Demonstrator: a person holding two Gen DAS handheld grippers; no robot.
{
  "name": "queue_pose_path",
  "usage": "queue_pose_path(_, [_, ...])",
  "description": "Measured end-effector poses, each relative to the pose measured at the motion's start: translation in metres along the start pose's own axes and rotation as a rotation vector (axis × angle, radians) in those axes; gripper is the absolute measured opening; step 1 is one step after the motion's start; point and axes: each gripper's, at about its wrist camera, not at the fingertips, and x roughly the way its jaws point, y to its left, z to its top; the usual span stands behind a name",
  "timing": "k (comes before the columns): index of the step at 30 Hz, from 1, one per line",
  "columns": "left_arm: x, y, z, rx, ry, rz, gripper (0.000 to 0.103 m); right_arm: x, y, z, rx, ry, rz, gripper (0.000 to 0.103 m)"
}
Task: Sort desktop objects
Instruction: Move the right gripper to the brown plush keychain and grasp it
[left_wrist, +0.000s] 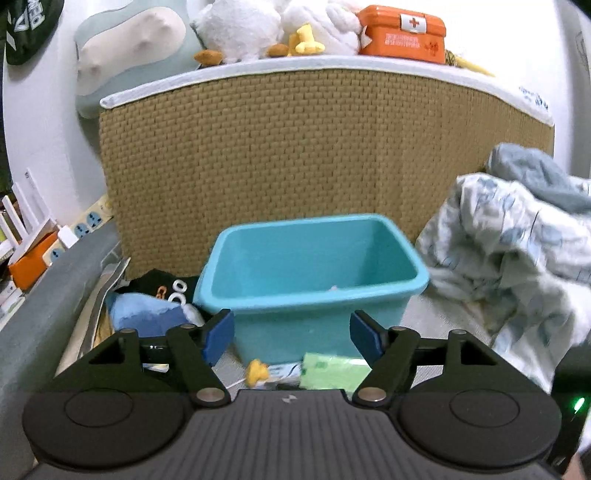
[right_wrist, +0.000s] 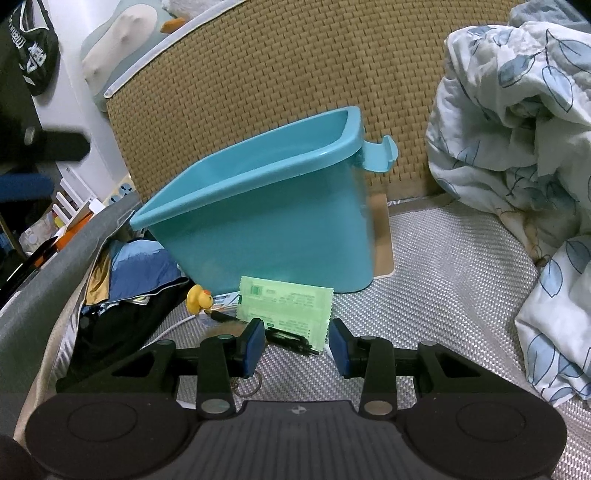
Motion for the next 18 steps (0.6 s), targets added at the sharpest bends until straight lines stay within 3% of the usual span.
queue_pose_path(10, [0.020,0.016,-0.049,-0.025,0.084,0.025,0.073,-0.001,0.002,-0.008,-0.009,0.021,0.025,0.043])
queue_pose_path(18, [0.030,0.014,-0.062,-0.037,0.094,0.016,0.073,-0.002,0.014,-0.012,-0.113,-0.005,-0.010,0.042])
